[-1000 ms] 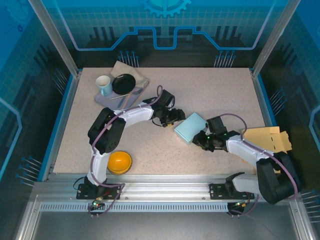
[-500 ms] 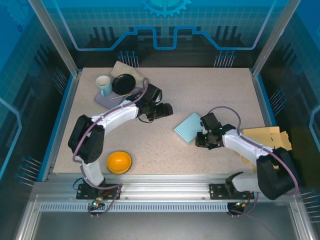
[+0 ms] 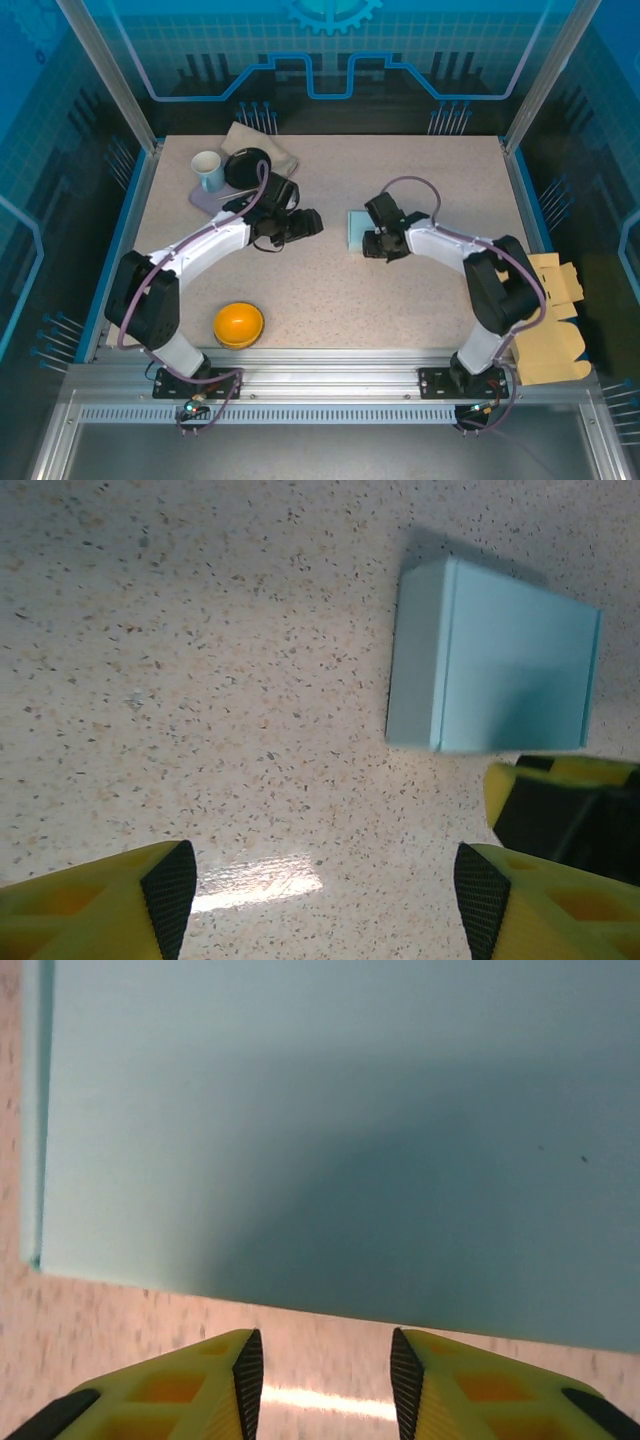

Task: Fold the paper box

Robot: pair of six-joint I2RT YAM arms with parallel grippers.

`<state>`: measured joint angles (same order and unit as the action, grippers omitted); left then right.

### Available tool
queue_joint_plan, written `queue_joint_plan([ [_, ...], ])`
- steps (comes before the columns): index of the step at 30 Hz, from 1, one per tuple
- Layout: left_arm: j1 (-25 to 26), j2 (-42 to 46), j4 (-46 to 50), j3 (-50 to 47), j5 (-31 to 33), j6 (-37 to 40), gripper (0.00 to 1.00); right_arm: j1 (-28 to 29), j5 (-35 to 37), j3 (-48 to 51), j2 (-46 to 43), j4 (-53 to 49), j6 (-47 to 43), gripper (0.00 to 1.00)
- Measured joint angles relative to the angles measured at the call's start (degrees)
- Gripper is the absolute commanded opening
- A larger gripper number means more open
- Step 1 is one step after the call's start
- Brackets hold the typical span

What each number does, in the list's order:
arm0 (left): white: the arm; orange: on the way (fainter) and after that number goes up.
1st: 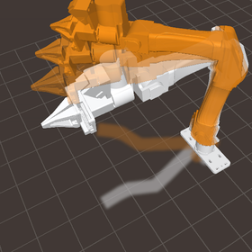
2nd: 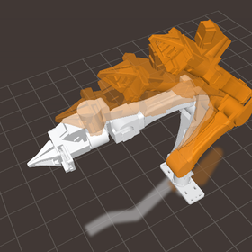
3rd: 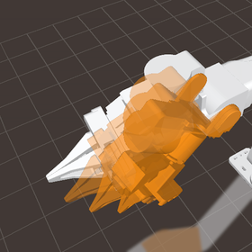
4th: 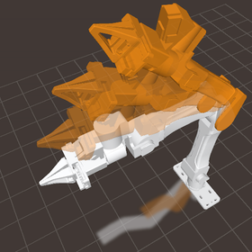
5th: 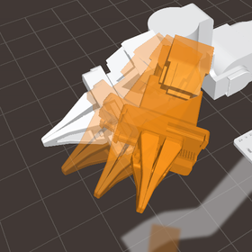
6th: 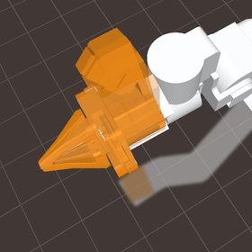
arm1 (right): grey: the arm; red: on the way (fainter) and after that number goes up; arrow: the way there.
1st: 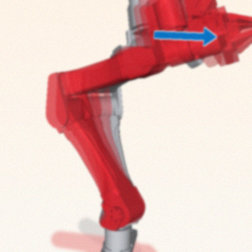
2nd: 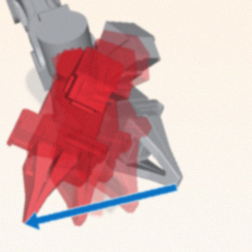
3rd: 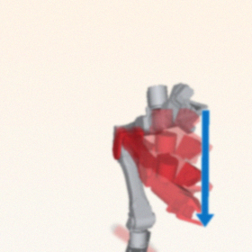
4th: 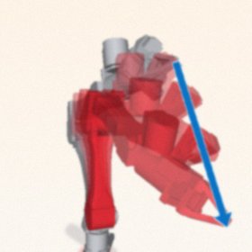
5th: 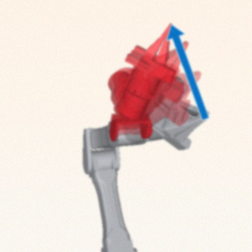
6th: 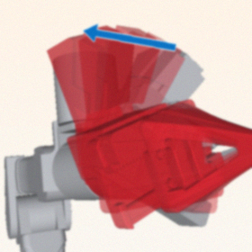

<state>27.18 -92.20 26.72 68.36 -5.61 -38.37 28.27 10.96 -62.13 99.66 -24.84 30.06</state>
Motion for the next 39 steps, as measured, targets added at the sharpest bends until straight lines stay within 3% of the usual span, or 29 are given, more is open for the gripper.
queue_joint_plan([
  [15, -3.72, 1.18, -2.58, -3.02, -1.29, 0.04, 0.73, -6.67, 3.61, -18.32, 17.03, -5.22, -0.17, 0.45],
  [26, -4.02, 0.68, -3.06, -3.02, -1.73, 1.05, 0.73, -10.05, 3.54, -42.64, 32.39, -9.62, -0.20, 0.45],
  [31, -4.07, 0.68, -3.04, -3.02, -1.73, 1.05, 0.72, -11.65, 3.37, -48.92, 35.43, -11.67, -1.84, 0.45],
  [35, -4.09, 1.68, -2.93, -3.15, -1.68, 1.29, 0.73, -13.68, 3.76, -48.46, 33.90, -13.33, -3.23, 0.46],
  [39, -4.09, 5.81, -2.32, -4.50, -1.20, 1.53, 0.73, -15.26, 4.52, -34.71, 22.36, -13.57, -3.72, 0.48],
])
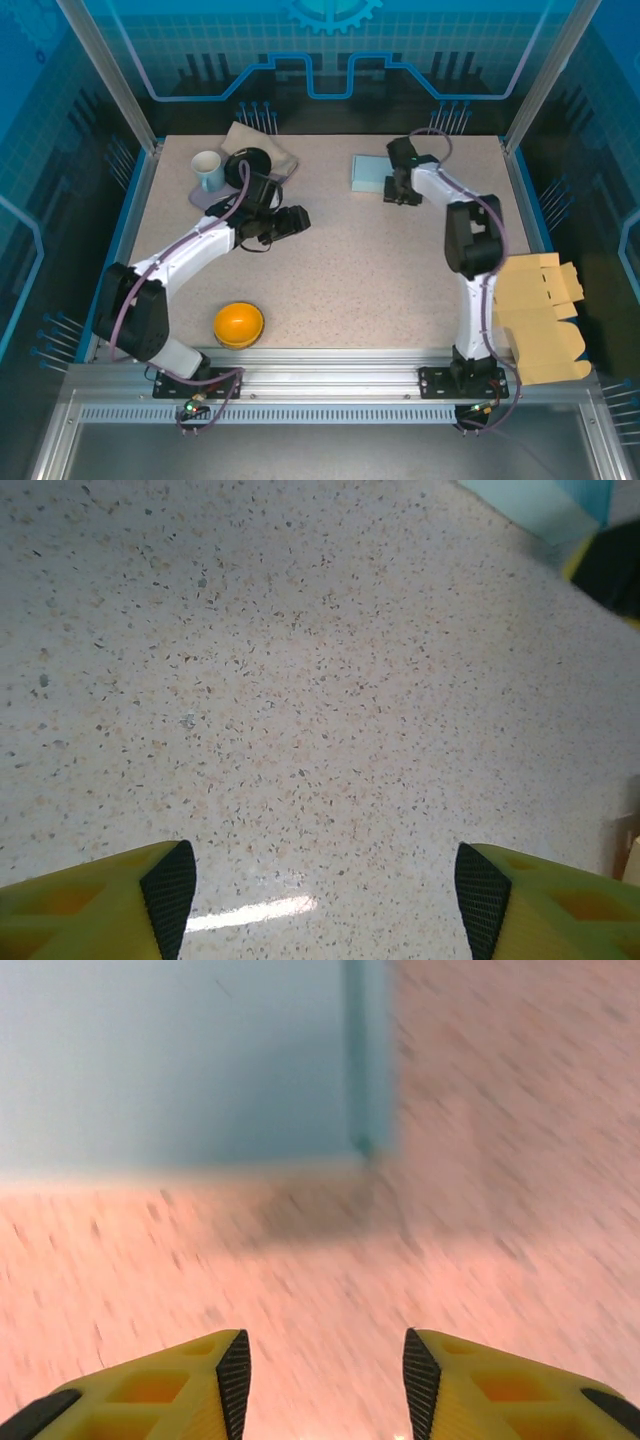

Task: Fold the paper box

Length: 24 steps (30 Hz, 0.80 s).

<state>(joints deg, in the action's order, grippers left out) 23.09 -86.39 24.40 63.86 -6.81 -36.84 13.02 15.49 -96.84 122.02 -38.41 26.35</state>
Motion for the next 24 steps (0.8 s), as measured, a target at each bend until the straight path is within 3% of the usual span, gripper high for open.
queue_joint_plan([
  [4, 0.00, 4.22, 0.68, -1.11, 0.63, 0.76, 0.72, -3.87, 1.75, 14.67, -17.81, -1.05, 0.59, 0.51],
  [9, 0.31, 6.45, 0.83, -2.51, 1.01, 0.85, 0.73, -18.27, 2.56, 28.04, -33.24, 0.26, 2.01, 0.53],
  [11, 0.81, 6.51, 0.96, -2.69, 1.05, 0.85, 0.72, -25.55, 2.03, 31.58, -33.73, 0.79, 2.40, 0.53],
  [14, 2.08, 6.51, 1.03, -2.69, 1.05, 0.87, 0.72, -31.26, 1.73, 33.22, -30.67, 0.79, 2.58, 0.54],
  [24, 3.76, 6.51, 1.46, -2.69, 1.09, 1.44, 0.72, -35.54, 4.20, 29.57, -23.45, 1.97, 7.13, 0.65],
])
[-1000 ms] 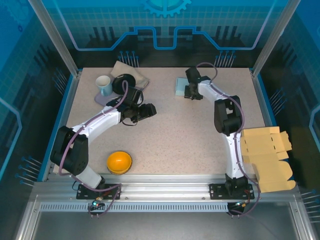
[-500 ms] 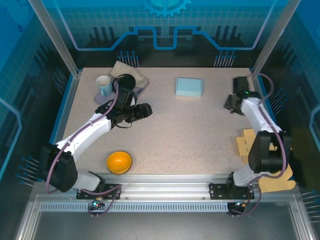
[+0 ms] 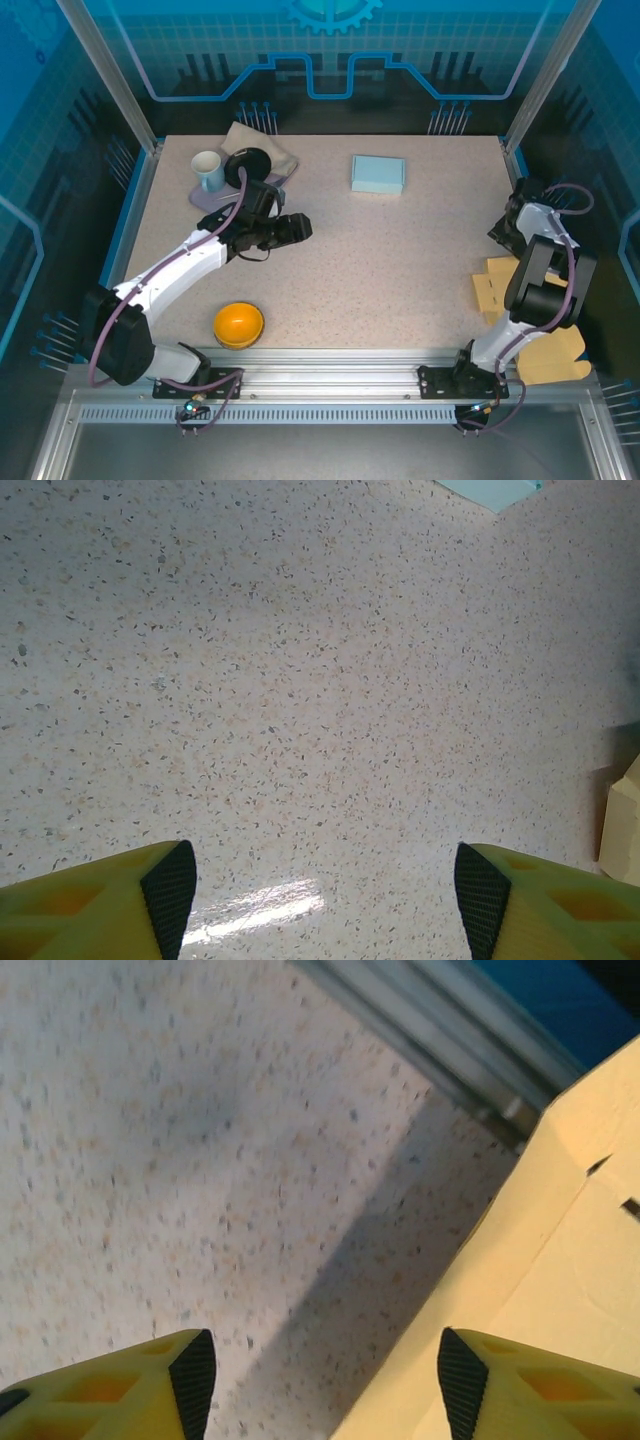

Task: Fold the paper box

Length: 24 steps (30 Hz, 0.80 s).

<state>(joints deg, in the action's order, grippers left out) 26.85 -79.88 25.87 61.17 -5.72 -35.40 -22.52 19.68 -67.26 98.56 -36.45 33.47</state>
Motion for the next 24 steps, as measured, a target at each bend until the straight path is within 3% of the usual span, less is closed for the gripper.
queue_joint_plan([
  [2, 0.00, 0.00, 0.13, 0.00, 0.00, 0.35, 0.72, -0.20, 1.66, -2.51, 1.79, -0.50, 1.51, 0.77],
  [7, 0.00, -0.66, 0.44, 0.00, -0.04, 1.03, 0.72, -2.12, 4.44, -8.50, 8.26, -3.85, 4.74, 0.77],
  [12, 0.00, -1.99, 0.42, 0.00, -0.07, 1.05, 0.72, -6.19, 3.98, -8.26, 10.43, -5.07, 5.60, 0.75],
  [18, 0.07, -3.89, 0.37, 0.00, -0.11, 1.03, 0.72, -9.01, 2.43, -8.26, 10.64, -5.07, 5.90, 0.62],
  [24, 0.83, -4.63, 0.22, 0.02, -0.13, 1.01, 0.72, -9.03, -0.24, -8.11, 10.86, -4.92, 7.32, 0.35],
])
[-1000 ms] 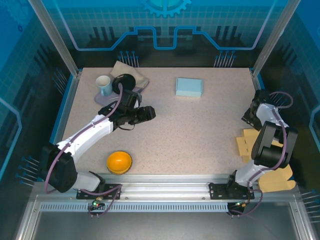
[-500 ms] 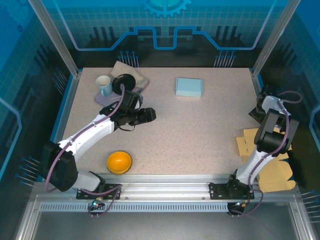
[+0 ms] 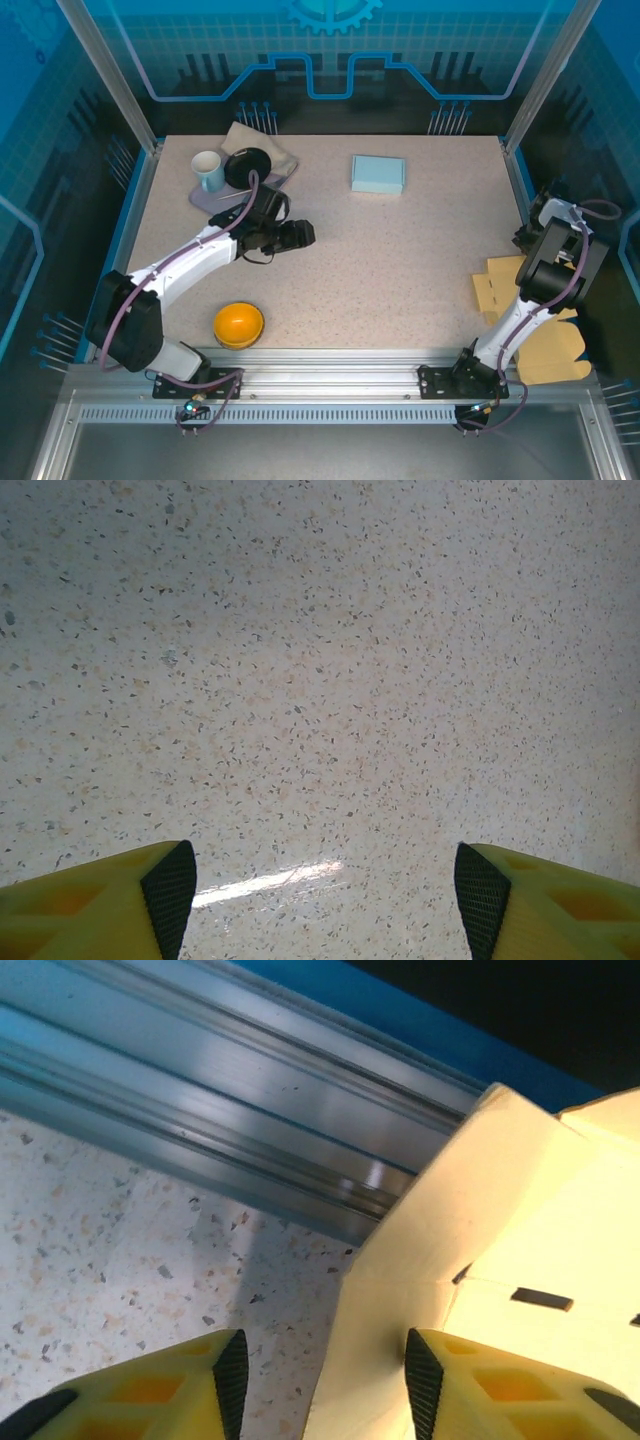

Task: Fold the paper box

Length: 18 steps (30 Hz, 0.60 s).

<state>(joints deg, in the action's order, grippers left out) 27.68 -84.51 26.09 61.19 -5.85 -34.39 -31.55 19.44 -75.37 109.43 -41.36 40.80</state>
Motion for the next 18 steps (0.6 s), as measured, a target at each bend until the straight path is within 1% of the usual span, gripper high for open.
queue_joint_plan([
  [3, 0.24, 0.00, -0.02, 0.04, 0.02, -0.02, 0.72, 0.00, -1.07, 0.57, -0.07, 0.24, 1.05, 0.25],
  [4, 0.24, 0.00, -0.04, 0.04, 0.02, -0.02, 0.72, 0.00, -1.51, 0.87, -0.13, 0.26, 1.44, 0.19],
  [5, 0.24, 0.00, 0.00, 0.04, 0.02, -0.02, 0.72, 0.00, -1.95, 1.27, -0.33, 0.33, 1.95, 0.11],
  [6, 0.24, 0.00, 0.00, 0.04, 0.02, -0.02, 0.72, 0.00, -2.40, 1.68, -0.68, 0.37, 2.56, 0.04],
  [7, 0.24, 0.00, -0.02, 0.04, 0.02, -0.02, 0.72, 0.00, -2.89, 2.14, -1.27, 0.39, 3.10, 0.00],
  [11, 0.24, 0.02, 0.00, 0.04, 0.04, -0.11, 0.72, -0.02, -5.01, 3.85, -5.27, 0.42, 4.92, 0.00],
  [12, 0.26, 0.02, 0.00, 0.04, 0.04, -0.11, 0.72, 0.00, -5.44, 4.20, -6.27, 0.46, 5.35, 0.08],
  [13, 0.26, 0.02, 0.02, 0.04, 0.04, -0.11, 0.72, 0.00, -5.81, 4.44, -7.41, 0.44, 5.75, 0.30],
  [14, 0.26, 0.02, 0.02, 0.04, 0.04, -0.11, 0.72, -0.02, -6.19, 4.52, -8.39, 0.42, 6.29, 0.45],
  [15, 0.26, 0.09, 0.02, 0.04, 0.04, -0.11, 0.72, 0.00, -6.43, 4.52, -9.18, 0.44, 6.43, 0.47],
  [18, 0.26, 0.46, 0.07, 0.04, 0.04, -0.11, 0.72, 0.00, -6.47, 4.52, -11.26, 0.39, 6.64, 0.51],
])
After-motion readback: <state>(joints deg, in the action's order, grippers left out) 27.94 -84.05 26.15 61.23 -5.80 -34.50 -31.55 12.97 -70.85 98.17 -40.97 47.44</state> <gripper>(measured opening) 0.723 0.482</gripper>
